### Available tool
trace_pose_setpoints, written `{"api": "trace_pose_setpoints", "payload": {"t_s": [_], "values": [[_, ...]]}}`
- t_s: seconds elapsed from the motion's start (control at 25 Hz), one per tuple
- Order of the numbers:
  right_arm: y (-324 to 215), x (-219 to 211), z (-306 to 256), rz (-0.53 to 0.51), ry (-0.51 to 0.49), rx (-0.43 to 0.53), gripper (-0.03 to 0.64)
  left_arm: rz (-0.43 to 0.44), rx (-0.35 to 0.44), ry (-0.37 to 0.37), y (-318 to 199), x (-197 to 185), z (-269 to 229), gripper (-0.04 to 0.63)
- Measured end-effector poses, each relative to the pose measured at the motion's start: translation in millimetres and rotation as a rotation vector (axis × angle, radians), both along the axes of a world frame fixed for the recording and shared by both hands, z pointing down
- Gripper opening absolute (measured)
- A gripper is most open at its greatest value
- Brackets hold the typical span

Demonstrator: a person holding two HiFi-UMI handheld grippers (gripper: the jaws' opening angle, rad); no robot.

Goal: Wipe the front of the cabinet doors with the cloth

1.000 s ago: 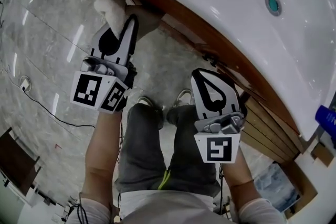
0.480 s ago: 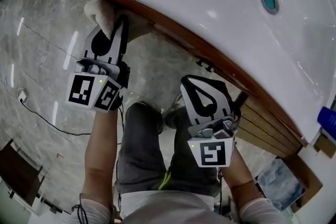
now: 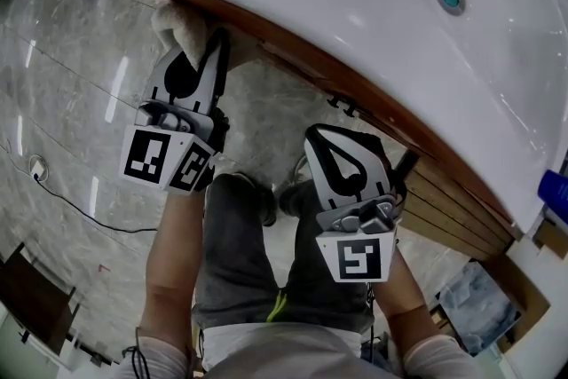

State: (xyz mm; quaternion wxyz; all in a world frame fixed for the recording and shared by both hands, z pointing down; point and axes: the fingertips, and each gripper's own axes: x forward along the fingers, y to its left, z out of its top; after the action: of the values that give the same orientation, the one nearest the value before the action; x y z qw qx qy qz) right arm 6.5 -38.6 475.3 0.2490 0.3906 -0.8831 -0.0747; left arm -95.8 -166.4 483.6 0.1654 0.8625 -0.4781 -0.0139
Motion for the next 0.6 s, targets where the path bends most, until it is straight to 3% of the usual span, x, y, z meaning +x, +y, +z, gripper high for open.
{"api": "trace_pose_setpoints", "payload": {"t_s": [0.6], "values": [[17, 23, -1, 0.067, -0.008, -0.026, 0.044, 0.106, -0.041, 0.021, 25, 51, 6, 0.058]]}}
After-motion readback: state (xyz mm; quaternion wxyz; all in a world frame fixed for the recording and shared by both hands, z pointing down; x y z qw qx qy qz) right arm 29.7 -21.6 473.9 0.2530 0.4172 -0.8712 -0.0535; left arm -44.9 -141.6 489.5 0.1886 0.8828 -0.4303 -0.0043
